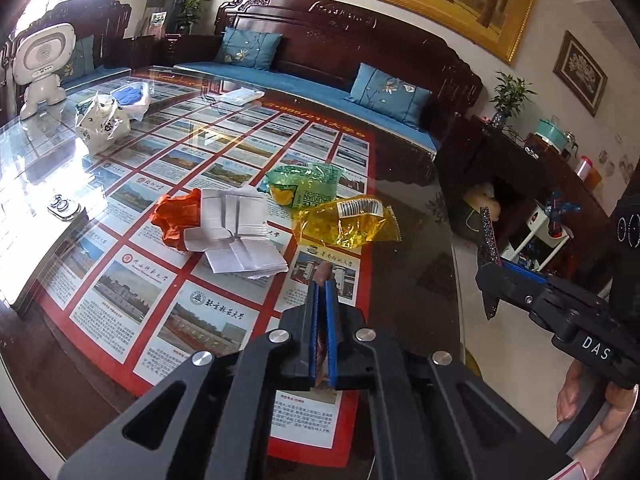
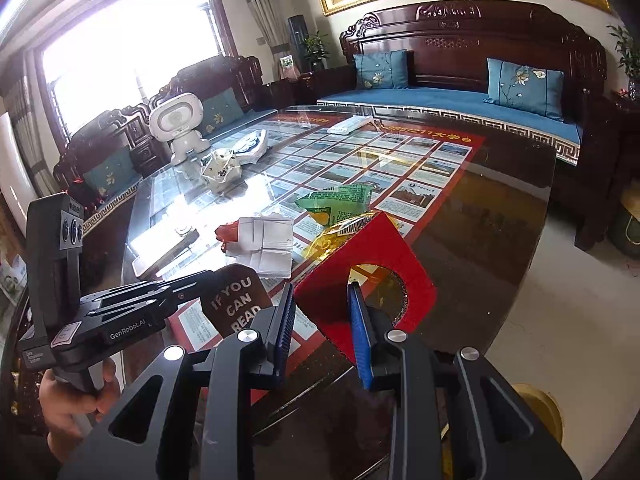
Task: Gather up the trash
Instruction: 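Carry the red card and brown coaster over the yellow bucket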
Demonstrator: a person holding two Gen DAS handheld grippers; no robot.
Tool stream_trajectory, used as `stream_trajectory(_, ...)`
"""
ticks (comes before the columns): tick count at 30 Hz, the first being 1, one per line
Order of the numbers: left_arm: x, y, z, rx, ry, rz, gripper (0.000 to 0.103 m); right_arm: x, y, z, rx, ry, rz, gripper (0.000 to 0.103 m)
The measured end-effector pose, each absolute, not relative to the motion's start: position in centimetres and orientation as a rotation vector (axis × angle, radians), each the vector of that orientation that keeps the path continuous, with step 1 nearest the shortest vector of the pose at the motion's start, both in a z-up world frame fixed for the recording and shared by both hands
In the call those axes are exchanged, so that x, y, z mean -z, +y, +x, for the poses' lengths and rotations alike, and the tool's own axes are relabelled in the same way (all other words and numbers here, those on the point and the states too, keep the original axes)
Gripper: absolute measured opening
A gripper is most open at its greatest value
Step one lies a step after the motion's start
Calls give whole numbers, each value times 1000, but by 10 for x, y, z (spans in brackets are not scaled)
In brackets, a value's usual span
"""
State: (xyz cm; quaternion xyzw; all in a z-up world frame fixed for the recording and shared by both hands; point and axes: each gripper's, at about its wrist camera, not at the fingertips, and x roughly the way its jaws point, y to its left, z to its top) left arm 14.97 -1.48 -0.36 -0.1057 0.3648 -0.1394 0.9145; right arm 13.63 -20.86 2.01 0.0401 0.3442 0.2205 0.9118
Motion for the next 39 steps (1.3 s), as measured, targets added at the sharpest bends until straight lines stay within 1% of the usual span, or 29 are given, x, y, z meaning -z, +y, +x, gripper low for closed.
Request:
stream_trajectory(11, 6, -24, 148, 343, 742, -186, 3, -20, -222, 131, -441, 702, 104, 26)
stream_trajectory(22, -25, -37, 139, 401, 669, -153, 3, -26, -231, 122, -430, 682, 110, 26)
stream_trajectory(30, -36, -101, 136, 513, 664, -84, 3, -25, -273, 96, -366, 675, 111, 26)
stream_trajectory(35, -26, -159, 134, 603, 704, -46, 3, -15, -319, 77, -296, 688, 117, 26)
stream_trajectory(39, -8, -210, 130, 675, 758, -18, 3, -3, -359, 61, -229, 714, 129, 26)
